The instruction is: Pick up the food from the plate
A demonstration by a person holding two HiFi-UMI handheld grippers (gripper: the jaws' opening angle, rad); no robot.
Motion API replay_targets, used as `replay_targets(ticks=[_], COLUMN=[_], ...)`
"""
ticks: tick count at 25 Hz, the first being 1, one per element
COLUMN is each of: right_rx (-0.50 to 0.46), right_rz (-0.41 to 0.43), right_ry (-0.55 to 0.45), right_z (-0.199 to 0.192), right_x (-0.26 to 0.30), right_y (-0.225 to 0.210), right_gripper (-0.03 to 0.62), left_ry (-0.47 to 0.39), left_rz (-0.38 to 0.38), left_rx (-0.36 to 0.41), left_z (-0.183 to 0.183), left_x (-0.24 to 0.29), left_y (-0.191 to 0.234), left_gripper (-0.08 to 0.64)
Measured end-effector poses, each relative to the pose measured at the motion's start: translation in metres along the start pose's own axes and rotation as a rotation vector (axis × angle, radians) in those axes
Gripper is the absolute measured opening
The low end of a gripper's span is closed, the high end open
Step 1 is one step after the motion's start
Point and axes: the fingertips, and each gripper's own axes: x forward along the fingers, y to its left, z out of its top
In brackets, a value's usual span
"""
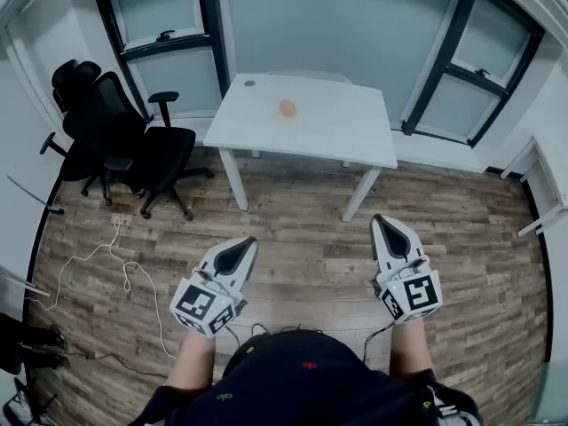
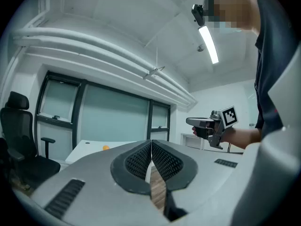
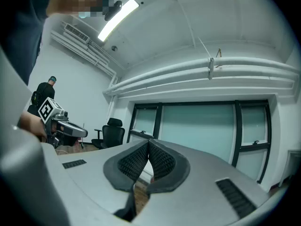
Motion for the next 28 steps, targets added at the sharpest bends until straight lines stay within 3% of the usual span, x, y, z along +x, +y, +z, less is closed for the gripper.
replay_targets(ticks=[16,28], right_rx=[0.044,0.039], right_rz=[0.006,-0.024], right_ry=[-0.012,0.023], right_z=[0.004,-0.009], right_x=[-0.003,0.040], right_y=[0.011,0.093], right_gripper=[0.025,0.025], left_ry=[-0.003,0.025], left_rz=[0.000,-0.031], left_rx=[-0.020,-0.044], left_z=[-0.004,-0.034], left_x=[-0.010,-0.067], left_y=[-0.004,0.067], left_gripper=[0.023,0.023])
